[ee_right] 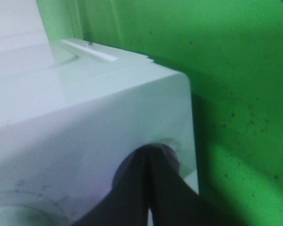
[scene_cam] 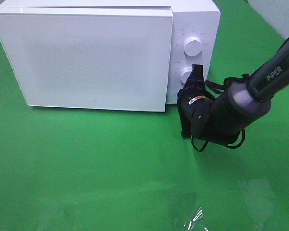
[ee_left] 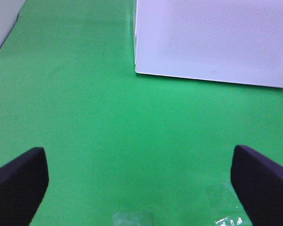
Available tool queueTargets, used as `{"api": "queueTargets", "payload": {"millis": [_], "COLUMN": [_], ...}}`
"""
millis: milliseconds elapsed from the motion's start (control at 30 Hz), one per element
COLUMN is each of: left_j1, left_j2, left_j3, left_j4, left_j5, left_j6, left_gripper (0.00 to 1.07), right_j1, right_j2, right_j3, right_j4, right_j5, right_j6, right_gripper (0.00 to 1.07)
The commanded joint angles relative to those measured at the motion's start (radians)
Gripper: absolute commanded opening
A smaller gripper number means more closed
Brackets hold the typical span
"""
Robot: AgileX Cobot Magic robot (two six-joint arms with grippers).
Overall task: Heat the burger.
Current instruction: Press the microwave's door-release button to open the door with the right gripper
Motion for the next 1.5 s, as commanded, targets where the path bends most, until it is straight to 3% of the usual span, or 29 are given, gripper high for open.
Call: {"api": "queueTargets", "payload": {"millis": [33,800,1067,1500], "left_j1": [0.002,0.002,0.002,0.002], "left_j2": [-0.016,-0.016,-0.016,-0.016], "left_j3": [0.003,0.003,0.003,0.003], "left_j4": [-0.008,-0.008,-0.008,-0.008], "left_j5": [-0.009,-0.009,-0.009,-0.009], "left_j6": [-0.004,-0.004,-0.004,-0.004], "left_gripper": [0.97,0.97,0.97,0.97], "right_j1": [-0.033,-0.030,-0.005,0.066], "right_j2": [0.025,0.024,0.020,-0.067], "right_j3": [-0.134,-0.140,-0.080,0.057], "right_j4": [-0.044,-0.048,-0.035,-0.002], "right_j5": [-0.316,-0.302,-0.276,-0.060], "right_j6": [-0.017,-0.014,0.003,0.077], "right_gripper": [0.00,0.00,0.00,0.00]}}
